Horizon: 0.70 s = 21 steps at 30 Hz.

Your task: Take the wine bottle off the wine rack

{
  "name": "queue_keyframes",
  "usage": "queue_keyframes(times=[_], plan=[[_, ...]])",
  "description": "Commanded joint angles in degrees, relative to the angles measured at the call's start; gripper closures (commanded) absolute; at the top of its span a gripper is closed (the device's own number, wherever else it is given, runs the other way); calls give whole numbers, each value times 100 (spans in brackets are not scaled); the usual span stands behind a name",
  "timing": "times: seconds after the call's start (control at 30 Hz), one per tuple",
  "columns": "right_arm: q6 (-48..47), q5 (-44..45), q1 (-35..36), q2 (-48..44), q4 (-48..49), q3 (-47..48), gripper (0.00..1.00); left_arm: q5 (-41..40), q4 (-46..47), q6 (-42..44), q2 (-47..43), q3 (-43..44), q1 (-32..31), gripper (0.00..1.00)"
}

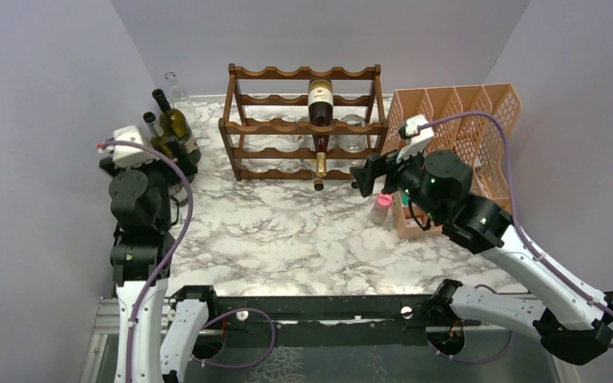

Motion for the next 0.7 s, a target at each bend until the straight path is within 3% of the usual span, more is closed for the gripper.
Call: queue_keyframes(times=[0.0,0.13,0.27,0.43,0.67], plan=[[-453,894,7,245,-446,1233,0,3581,2034,1200,580,833,-348,1],[-873,1591,7,466,-809,2364,0,4147,3161,721,1134,1654,-391,1],[-1301,1745,7,298,-637,2969,0,3531,3592,20,1376,2005,-405,1],[-1703,1636,7,-109,-34,2970,0,2815,3459,-269,1478,2064,-447,1],[-1709,1745,6,-564,147,2592,0,2773,3382,62,1505,1952,-948,1]])
